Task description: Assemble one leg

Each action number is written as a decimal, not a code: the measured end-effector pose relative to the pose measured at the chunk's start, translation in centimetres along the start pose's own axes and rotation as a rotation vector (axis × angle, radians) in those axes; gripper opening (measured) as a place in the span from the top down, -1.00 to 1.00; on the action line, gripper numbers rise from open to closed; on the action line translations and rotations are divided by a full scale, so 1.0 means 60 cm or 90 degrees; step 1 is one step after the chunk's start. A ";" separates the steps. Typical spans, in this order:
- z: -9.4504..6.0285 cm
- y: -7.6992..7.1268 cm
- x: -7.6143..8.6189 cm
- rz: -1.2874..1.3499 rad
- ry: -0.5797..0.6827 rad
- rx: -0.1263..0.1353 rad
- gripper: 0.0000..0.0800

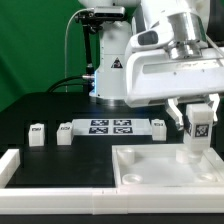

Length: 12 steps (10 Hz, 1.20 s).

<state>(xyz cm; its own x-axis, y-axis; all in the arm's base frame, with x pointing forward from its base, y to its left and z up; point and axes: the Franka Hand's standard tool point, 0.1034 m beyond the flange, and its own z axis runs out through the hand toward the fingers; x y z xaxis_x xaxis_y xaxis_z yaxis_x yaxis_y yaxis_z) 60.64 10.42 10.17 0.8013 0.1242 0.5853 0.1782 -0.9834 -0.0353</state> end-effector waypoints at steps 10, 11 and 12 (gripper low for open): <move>0.036 -0.021 -0.007 -0.005 -0.006 0.011 0.27; 0.040 -0.022 -0.013 -0.004 -0.011 0.012 0.27; 0.046 -0.021 -0.023 -0.003 -0.019 0.012 0.27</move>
Offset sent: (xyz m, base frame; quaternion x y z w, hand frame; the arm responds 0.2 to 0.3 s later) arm 0.0035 0.0087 -0.0132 0.0055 0.0008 0.0024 1.0000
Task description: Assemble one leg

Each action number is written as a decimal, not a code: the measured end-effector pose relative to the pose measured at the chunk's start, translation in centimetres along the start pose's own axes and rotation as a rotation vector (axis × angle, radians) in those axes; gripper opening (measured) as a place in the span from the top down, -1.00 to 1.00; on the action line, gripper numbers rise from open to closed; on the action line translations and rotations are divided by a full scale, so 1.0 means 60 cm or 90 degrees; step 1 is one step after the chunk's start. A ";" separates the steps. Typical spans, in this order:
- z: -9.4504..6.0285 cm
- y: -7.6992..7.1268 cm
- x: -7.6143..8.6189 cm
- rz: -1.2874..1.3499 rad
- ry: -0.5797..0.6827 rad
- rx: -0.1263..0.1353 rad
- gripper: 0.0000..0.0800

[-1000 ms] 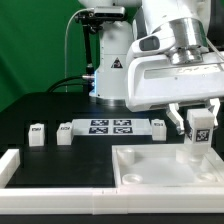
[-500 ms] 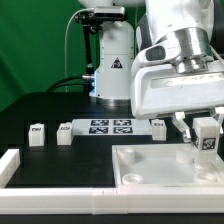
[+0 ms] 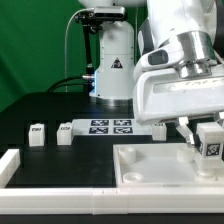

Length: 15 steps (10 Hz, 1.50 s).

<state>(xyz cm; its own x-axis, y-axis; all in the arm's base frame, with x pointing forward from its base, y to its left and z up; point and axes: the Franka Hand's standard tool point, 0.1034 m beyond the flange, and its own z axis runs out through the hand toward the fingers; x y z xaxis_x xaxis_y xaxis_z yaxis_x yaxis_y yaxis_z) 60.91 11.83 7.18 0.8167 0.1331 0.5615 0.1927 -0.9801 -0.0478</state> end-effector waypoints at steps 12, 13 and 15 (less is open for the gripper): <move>0.008 0.000 -0.015 0.001 -0.015 0.001 -0.62; 0.008 0.000 -0.015 0.001 -0.015 0.001 -0.62; 0.008 0.000 -0.015 0.001 -0.015 0.001 -0.62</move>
Offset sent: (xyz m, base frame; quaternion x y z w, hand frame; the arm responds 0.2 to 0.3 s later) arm -0.0081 -0.0021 -0.0049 -0.0048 0.0031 -0.0013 1.0000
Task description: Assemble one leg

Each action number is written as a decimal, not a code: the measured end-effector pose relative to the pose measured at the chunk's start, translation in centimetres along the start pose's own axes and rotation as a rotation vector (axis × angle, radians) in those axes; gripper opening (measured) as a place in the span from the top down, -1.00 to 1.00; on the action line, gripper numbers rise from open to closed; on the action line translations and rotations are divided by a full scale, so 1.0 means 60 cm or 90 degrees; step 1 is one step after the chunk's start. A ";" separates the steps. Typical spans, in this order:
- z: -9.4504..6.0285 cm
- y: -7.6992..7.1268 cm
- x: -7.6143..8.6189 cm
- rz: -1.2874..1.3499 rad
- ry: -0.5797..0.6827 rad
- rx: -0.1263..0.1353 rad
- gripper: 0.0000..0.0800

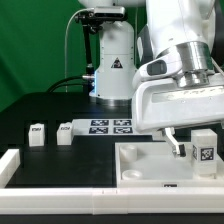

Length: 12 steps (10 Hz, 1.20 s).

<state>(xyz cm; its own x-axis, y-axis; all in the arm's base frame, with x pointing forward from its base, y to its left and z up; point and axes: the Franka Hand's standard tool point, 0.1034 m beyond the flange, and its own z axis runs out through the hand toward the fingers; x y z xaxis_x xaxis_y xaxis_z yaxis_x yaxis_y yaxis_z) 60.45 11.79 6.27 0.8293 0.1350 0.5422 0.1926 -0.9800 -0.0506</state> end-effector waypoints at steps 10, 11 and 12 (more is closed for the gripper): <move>-0.002 0.005 0.009 0.085 -0.297 0.036 -0.62; -0.002 0.005 0.009 0.085 -0.297 0.036 -0.62; -0.002 0.004 0.009 0.085 -0.297 0.037 -0.34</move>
Offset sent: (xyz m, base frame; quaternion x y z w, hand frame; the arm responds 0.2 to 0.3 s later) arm 0.0031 -0.0171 0.0103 -0.0417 -0.0700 0.0637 0.9946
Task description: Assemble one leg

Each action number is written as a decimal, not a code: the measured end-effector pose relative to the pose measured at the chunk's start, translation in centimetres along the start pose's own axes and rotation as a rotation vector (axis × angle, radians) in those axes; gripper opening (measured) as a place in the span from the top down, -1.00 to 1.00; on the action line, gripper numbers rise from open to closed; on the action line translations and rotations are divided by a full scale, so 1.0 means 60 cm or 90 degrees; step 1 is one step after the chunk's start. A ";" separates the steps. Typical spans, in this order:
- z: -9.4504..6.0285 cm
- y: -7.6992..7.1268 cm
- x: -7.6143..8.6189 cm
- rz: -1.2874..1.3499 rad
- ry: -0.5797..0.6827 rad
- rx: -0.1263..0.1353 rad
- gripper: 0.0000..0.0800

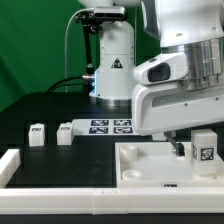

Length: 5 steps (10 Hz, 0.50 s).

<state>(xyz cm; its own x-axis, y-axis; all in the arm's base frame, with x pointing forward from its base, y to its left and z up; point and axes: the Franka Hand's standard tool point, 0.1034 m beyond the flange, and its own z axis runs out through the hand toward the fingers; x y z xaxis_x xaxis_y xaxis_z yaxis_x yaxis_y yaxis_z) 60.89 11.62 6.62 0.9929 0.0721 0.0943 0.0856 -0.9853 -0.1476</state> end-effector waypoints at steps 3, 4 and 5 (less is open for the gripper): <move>0.000 0.000 0.000 0.003 0.000 0.000 0.27; 0.000 0.000 0.000 0.024 0.000 0.000 0.27; 0.000 0.000 0.000 0.022 0.000 0.000 0.27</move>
Offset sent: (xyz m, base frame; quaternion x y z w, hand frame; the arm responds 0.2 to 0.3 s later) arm 0.0000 0.0000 0.0000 0.0000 0.0000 0.0899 0.9960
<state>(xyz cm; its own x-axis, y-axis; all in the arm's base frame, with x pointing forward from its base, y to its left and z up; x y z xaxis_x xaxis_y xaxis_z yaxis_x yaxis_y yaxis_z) 60.88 11.61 6.61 0.9953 0.0374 0.0889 0.0506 -0.9872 -0.1512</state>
